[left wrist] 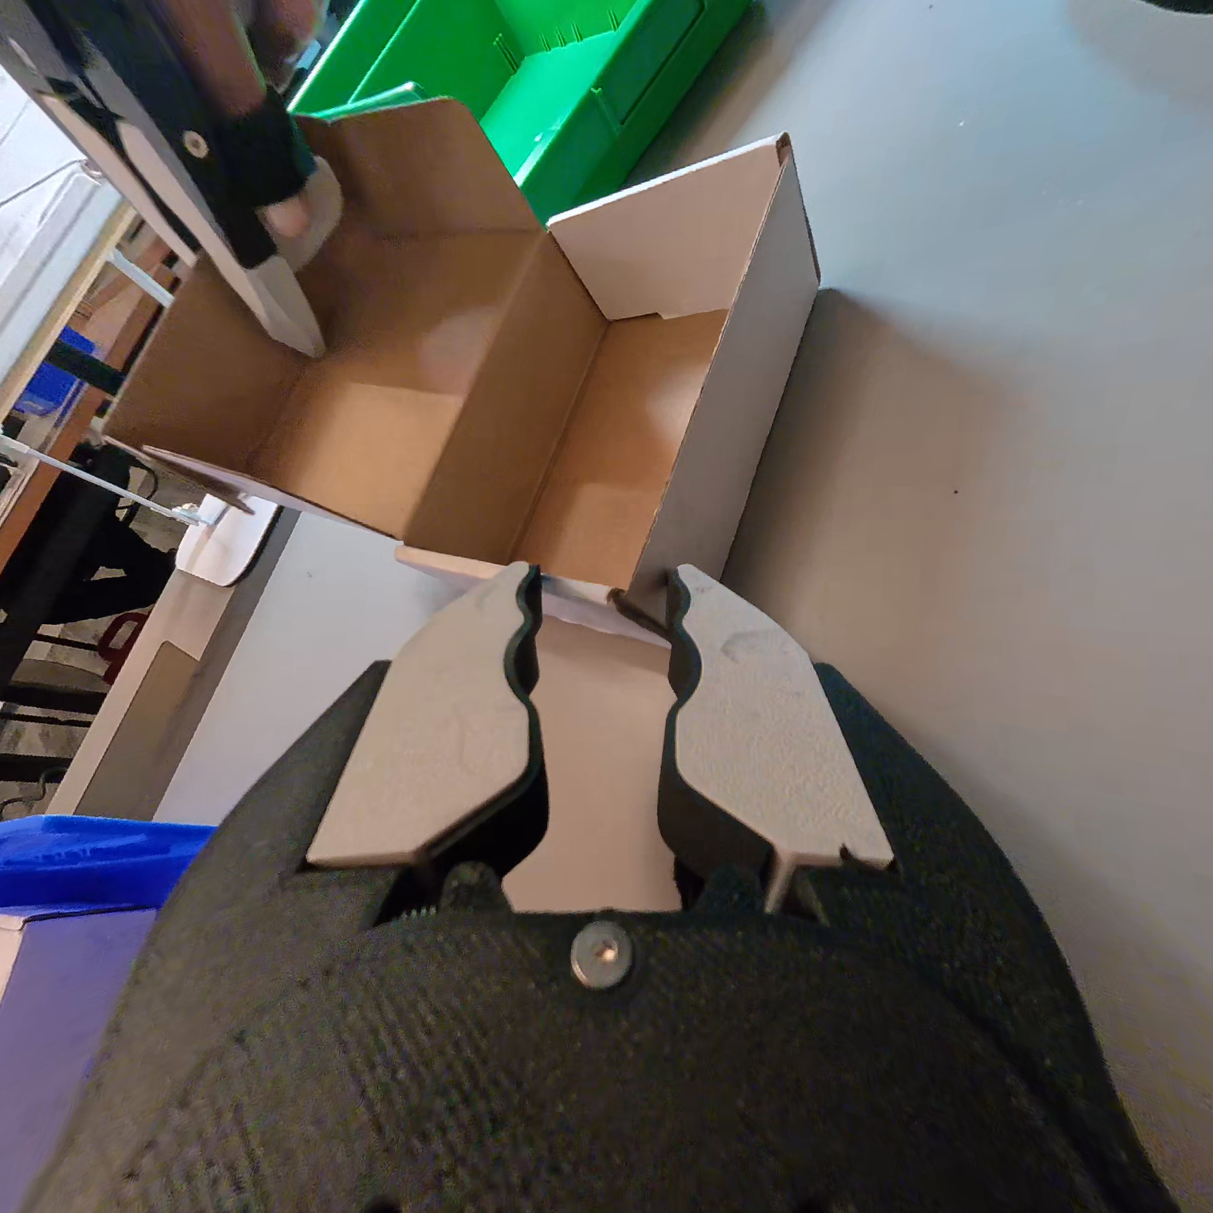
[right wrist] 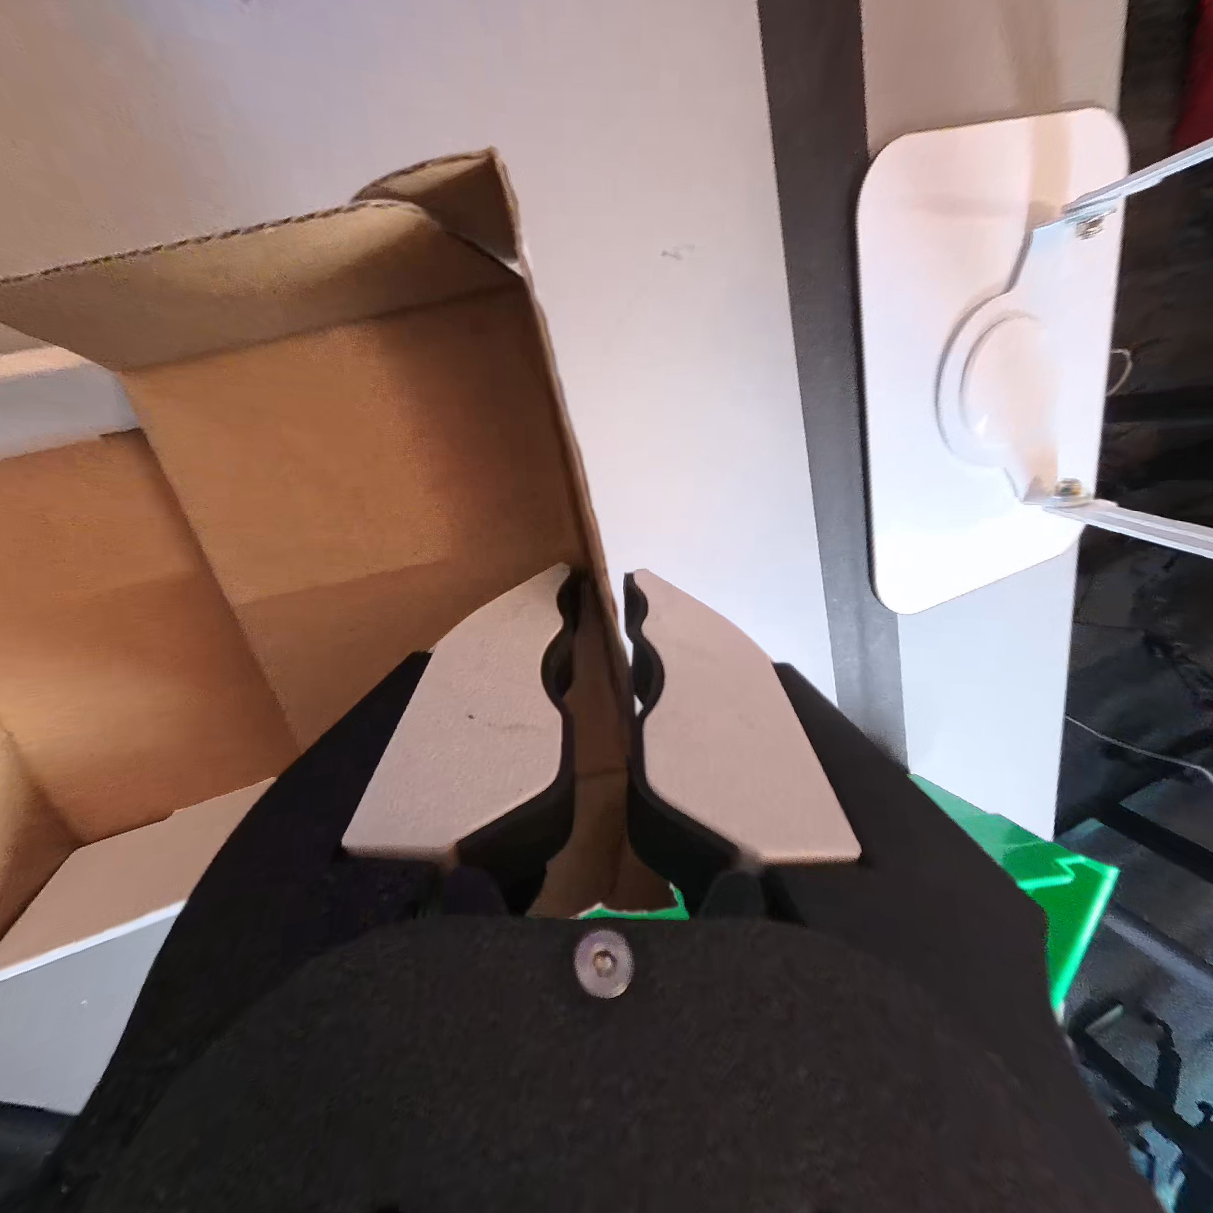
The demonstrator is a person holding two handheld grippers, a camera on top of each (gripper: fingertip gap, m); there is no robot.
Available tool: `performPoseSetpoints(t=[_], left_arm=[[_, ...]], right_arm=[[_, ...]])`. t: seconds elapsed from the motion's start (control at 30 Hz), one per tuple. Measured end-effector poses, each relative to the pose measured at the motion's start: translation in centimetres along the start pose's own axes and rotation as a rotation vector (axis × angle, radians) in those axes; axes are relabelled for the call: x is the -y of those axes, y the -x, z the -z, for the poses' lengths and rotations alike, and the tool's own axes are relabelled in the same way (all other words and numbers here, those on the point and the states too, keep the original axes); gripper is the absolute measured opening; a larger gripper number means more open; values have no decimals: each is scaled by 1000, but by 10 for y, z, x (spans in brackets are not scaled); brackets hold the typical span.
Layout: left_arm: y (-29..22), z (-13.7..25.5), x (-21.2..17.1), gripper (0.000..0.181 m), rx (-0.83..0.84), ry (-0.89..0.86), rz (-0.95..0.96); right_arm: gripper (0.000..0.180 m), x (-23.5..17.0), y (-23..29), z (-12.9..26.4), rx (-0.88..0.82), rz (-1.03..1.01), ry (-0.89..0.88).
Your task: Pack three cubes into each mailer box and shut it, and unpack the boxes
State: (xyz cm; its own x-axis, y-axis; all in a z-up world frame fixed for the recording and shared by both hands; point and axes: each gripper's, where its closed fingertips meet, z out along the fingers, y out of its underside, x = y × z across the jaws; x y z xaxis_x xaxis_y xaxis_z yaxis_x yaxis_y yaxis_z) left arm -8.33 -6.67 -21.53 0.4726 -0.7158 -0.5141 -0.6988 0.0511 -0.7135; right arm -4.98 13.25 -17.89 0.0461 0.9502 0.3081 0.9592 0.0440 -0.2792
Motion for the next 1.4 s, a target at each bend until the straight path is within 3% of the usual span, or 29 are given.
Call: performPoseSetpoints(t=[0.17,0.33,0.43,0.53,0.67,0.8,1.03,1.2,1.4], left_arm=[[0,0,1,35,-7,-16,23],[-2,1,6,35,-25,-47,63],[1,5,11,39,-38,-88,104],[9,10,14,40,-40,-120,164],[21,17,14,40,-21,-137,214],[43,29,10,40,28,-159,292],[87,46,-16,39,130,-173,493],[119,68,-34,41,220,-111,503],[174,107,-79,40,225,171,461]], right_arm=[[26,6,-5,11,-22,-12,-67],[48,34,-6,82,-77,-99,-366],[52,44,4,135,-118,-159,-608],[52,35,25,172,-98,-225,-768],[51,4,47,189,-135,-234,-833],[48,-32,87,164,-98,-151,-827],[47,-63,149,49,-199,207,-522],[15,-53,167,30,-188,367,-433],[7,-56,187,36,-145,393,-444]])
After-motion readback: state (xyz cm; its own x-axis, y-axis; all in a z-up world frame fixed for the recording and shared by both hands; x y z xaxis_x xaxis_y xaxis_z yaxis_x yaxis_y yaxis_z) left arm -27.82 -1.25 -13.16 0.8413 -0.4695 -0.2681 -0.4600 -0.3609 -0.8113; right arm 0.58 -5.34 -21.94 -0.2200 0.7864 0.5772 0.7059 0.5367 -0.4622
